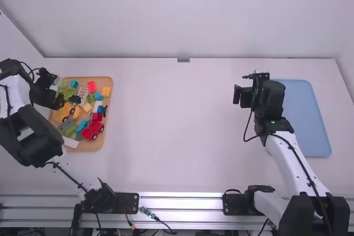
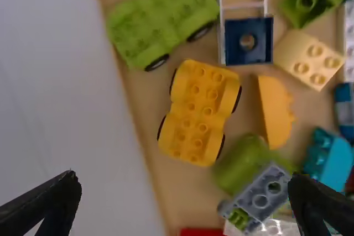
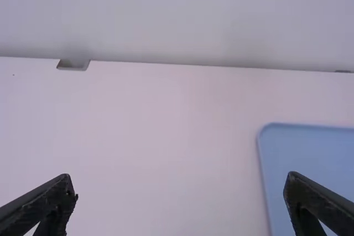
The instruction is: Assemble lego blocks to make yellow taxi
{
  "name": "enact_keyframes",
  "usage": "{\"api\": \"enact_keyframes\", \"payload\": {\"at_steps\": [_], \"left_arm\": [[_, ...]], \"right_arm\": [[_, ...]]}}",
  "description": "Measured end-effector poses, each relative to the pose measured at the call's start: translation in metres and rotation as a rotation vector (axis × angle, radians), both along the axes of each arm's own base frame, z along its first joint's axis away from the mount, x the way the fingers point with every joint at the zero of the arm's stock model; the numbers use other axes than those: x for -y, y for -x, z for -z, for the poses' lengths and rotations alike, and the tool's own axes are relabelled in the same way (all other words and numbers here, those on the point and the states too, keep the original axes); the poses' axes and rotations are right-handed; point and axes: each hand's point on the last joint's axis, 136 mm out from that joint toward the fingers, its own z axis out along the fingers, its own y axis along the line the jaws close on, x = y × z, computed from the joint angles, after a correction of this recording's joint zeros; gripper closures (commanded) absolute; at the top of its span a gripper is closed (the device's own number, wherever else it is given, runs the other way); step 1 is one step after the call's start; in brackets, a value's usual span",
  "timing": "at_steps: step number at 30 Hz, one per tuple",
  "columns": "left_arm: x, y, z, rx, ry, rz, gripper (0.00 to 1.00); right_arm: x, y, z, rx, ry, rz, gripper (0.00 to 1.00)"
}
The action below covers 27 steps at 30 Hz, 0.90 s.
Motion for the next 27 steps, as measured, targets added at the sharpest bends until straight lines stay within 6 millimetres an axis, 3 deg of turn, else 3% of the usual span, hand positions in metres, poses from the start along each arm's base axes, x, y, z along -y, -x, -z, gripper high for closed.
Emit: {"api": "enact_keyframes", "payload": {"at_steps": [10,13,27], "left_arm": [[-0.017,0.001,0.067,-0.133,-0.021,0.134,0.03],[-0.014,0.000,0.085,-0.149,0.008,0.160,0.08],[-0.005,-0.028,0.083,-0.009,0.054,0.237,0.09]], "right_arm": [[0.000,0.002,0.004,-0.020,0.001,0.001,0.01],[0.000,0.003,0.005,-0.022,0.002,-0.003,0.01],[0.000,0.003,0.006,-0.029,0.004,0.001,0.01]]}}
